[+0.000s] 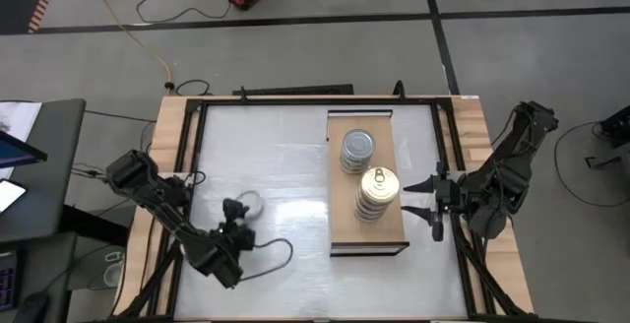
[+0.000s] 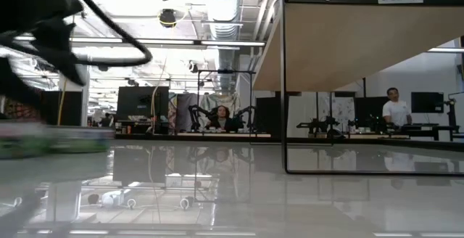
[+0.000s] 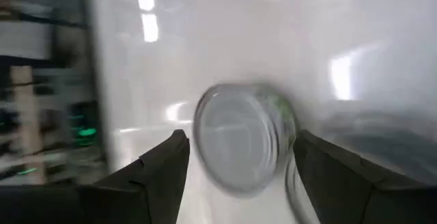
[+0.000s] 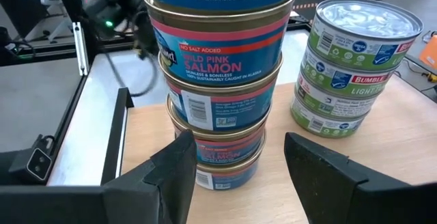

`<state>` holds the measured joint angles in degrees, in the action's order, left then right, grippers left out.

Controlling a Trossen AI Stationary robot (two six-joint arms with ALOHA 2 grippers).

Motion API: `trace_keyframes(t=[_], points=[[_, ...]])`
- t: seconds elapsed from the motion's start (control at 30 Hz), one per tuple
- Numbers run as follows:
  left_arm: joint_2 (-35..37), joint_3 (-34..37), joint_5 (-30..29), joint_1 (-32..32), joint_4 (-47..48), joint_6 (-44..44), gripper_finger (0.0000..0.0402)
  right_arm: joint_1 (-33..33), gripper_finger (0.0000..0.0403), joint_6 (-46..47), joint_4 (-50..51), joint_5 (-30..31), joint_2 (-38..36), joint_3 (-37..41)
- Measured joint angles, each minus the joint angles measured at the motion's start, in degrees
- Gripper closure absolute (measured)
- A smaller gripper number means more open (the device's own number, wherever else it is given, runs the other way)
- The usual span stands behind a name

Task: Stack canned seafood by type on shelf
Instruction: Stack the blue tuna can on top of the blue tuna can

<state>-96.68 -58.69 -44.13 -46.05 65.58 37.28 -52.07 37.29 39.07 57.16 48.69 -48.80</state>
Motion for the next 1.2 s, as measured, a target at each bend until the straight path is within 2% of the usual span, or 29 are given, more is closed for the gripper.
trace_keyframes(t=[0.07, 0.17, 0.27, 0.4, 0.5, 0.6, 0.77, 1.0, 1.07, 1.17, 1.2], points=[[-0.1, 0.3, -2.7, 2.6, 1.1, 0.1, 0.0150, 0.0, 0.0157, 0.1, -0.1, 0.0, 0.0, 0.0], [0.3, -0.9, -2.5, 6.6, 3.2, 0.1, 0.0150, 0.0, 0.0157, 0.0, -0.1, 0.0, 0.0, 0.0], [1.6, -3.4, 2.0, 9.4, 6.4, -0.8, 0.0150, 0.0, 0.0157, -0.1, 0.0, 0.0, 0.0, 0.0], [4.8, -5.6, 10.8, 11.7, 4.3, -3.4, 0.0150, 0.0, 0.0157, -0.2, 0.1, 0.0, 0.0, 0.0], [6.3, -5.7, 15.2, 11.2, 0.6, -3.7, 0.0150, 0.0, 0.0157, 0.5, 0.2, 0.0, 0.4, 0.0], [5.9, -5.7, 16.7, 8.9, -2.6, -4.1, 0.0150, 0.0, 0.0157, 0.7, 0.3, 0.0, 0.9, 0.0], [3.2, -5.8, 15.5, 5.2, -5.3, -4.6, 0.0150, 0.0, 0.0157, 0.6, 0.3, 0.0, 1.2, 0.1], [2.8, -4.0, 13.6, 5.2, -4.7, -1.3, 0.0150, 0.5, 0.0157, 0.2, 0.0, 1.5, 1.2, 0.1], [2.8, -2.9, 16.6, 5.8, -5.9, -2.4, 0.0150, 0.5, 0.0157, -0.1, -0.2, 1.5, 1.2, 0.1], [2.8, -0.9, 24.8, 6.6, -9.9, -4.8, 0.0150, 0.5, 0.0157, -0.2, -0.3, 1.5, 1.2, 0.1], [2.8, -0.5, 25.6, 6.6, -10.6, -5.5, 0.0150, 0.5, 0.0157, -0.3, -0.3, 1.5, 1.2, 0.1]])
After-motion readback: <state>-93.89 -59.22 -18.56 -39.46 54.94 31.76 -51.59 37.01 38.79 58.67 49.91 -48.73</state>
